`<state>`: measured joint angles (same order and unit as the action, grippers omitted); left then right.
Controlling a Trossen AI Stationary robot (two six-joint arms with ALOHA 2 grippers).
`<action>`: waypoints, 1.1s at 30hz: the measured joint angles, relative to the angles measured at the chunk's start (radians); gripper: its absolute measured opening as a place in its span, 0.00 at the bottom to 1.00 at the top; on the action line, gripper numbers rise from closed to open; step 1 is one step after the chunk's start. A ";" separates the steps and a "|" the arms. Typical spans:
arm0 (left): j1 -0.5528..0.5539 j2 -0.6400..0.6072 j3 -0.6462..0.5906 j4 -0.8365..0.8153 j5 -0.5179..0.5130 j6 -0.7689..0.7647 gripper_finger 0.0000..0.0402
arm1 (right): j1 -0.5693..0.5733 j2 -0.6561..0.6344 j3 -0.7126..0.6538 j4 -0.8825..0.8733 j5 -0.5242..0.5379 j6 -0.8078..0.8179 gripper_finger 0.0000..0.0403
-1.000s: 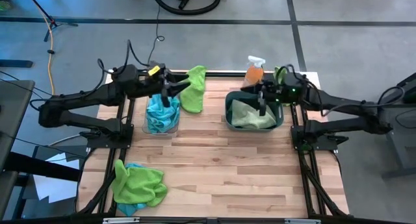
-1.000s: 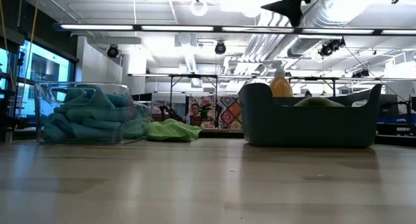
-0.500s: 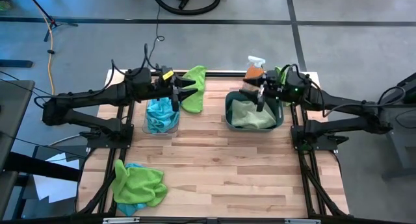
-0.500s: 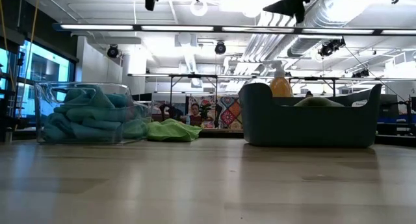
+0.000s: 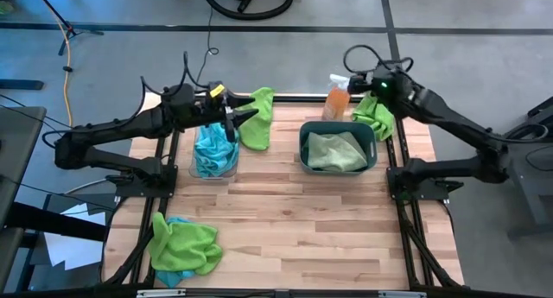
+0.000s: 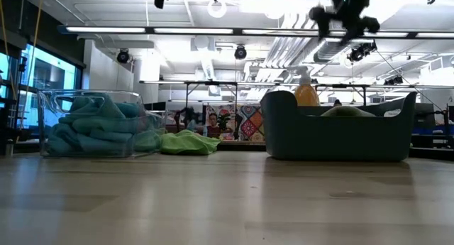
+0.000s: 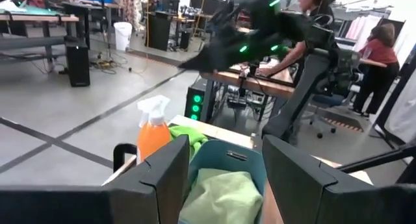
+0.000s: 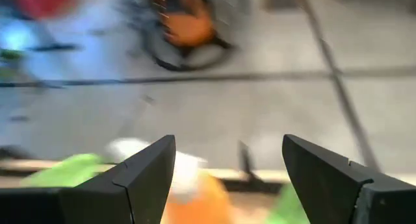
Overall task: Sort microfiber towel by color & place in baskets
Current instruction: Put the green microfiber towel into the blue bin
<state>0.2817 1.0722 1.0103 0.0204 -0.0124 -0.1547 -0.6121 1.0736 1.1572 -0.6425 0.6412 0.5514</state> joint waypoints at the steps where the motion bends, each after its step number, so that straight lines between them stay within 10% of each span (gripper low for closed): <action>1: 0.000 -0.004 0.000 0.000 0.001 -0.001 0.46 | -0.039 0.020 0.000 -0.031 0.000 0.035 0.69; 12: 0.000 -0.072 0.000 -0.001 0.055 0.001 0.46 | -0.404 0.266 0.001 -0.146 -0.262 0.185 0.69; 33: 0.000 -0.137 0.000 -0.002 0.052 0.105 0.46 | -0.348 0.321 0.034 -0.312 -0.275 0.304 0.69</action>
<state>0.2813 0.9348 1.0100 0.0185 0.0395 -0.0494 -0.9602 1.3944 1.1908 -0.9548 0.3660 0.8550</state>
